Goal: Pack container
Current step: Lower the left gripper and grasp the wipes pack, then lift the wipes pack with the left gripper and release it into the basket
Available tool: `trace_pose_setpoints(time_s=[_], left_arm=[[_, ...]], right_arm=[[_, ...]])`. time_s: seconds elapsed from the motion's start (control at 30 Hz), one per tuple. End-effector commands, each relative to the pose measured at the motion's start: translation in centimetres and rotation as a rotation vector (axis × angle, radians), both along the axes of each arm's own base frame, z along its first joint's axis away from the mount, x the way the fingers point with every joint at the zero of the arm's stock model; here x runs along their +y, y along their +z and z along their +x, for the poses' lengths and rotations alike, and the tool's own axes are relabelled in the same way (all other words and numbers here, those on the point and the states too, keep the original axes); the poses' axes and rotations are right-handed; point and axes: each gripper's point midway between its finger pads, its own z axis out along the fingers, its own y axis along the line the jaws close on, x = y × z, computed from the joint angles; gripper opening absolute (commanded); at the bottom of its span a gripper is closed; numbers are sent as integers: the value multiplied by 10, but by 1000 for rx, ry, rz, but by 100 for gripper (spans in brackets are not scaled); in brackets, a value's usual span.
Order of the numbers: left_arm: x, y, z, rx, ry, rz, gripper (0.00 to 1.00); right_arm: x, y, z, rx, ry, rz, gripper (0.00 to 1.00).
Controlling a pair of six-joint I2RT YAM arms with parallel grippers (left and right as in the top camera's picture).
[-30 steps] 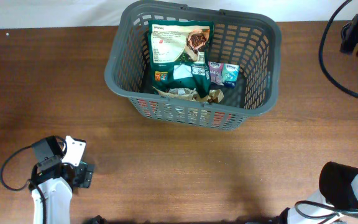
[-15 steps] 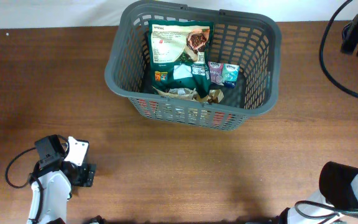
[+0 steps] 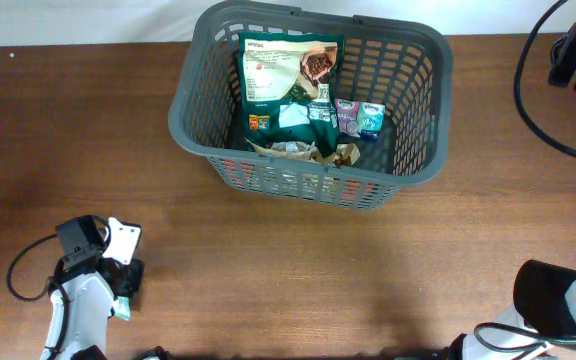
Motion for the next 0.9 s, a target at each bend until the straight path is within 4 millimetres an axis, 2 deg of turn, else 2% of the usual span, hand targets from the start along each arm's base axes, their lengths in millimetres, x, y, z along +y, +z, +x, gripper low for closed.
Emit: trace_pose_setpoints(time_s=[0.0, 0.17, 0.27, 0.43, 0.57, 0.63, 0.77, 0.87], left_arm=[[3, -4, -6, 24, 6, 14, 2], [16, 6, -3, 9, 24, 84, 2], [25, 20, 8, -31, 32, 122, 2], [44, 68, 46, -162, 39, 185, 2], [59, 131, 89, -329, 31, 230, 2], [62, 170, 112, -437, 8, 238, 2], [60, 256, 153, -703, -11, 244, 1], [45, 317, 178, -911, -43, 212, 2]], right_arm=[[-4, 4, -7, -2, -17, -22, 99], [-4, 4, -7, -2, -17, -22, 99], [-4, 4, -7, -2, -16, -21, 99], [-4, 4, -7, -2, -16, -21, 99], [-4, 4, -7, -2, -16, -21, 99], [-4, 4, -7, -2, -16, -21, 99], [-3, 4, -7, -3, -16, -18, 99], [-3, 4, -7, -3, -17, -18, 99]])
